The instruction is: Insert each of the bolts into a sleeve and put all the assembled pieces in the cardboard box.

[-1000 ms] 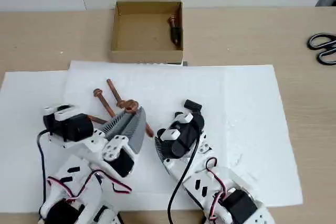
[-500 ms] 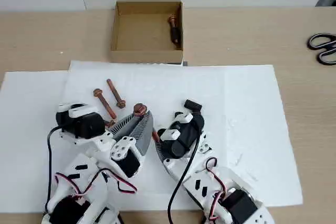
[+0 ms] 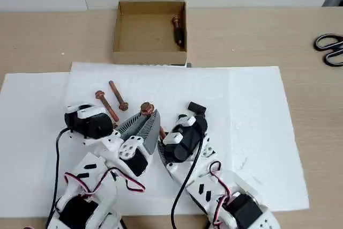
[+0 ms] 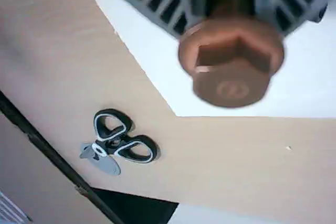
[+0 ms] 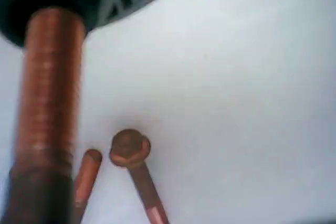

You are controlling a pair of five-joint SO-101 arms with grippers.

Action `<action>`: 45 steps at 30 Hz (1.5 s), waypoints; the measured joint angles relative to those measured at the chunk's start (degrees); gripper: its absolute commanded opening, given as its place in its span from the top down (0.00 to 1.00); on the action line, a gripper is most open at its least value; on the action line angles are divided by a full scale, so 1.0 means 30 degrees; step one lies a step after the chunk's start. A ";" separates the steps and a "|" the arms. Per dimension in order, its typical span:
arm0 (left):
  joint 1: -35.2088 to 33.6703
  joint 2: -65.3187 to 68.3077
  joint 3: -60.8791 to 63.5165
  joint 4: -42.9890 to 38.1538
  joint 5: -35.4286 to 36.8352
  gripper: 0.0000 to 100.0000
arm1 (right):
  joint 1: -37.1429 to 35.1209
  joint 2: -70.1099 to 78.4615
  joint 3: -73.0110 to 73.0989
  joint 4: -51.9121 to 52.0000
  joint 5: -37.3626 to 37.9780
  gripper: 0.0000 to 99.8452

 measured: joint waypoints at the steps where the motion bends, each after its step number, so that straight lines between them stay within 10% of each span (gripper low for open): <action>1: 0.0000 0.0000 0.0059 -0.0029 0.0000 0.99 | 0.0000 0.0000 0.0000 0.0000 0.0000 1.00; 28: 0.2344 0.0000 -0.0117 0.3604 -0.3897 0.99 | -0.0703 0.0000 0.0000 0.0000 0.0029 1.00; 35: 0.1172 0.0000 -0.0117 0.3927 -0.3868 0.78 | -0.0733 0.0000 0.0000 0.0000 0.0029 1.00; 45: 0.0821 0.0000 -0.2403 0.6154 -0.4630 0.78 | -0.0733 0.0000 0.0088 0.0000 0.0059 1.00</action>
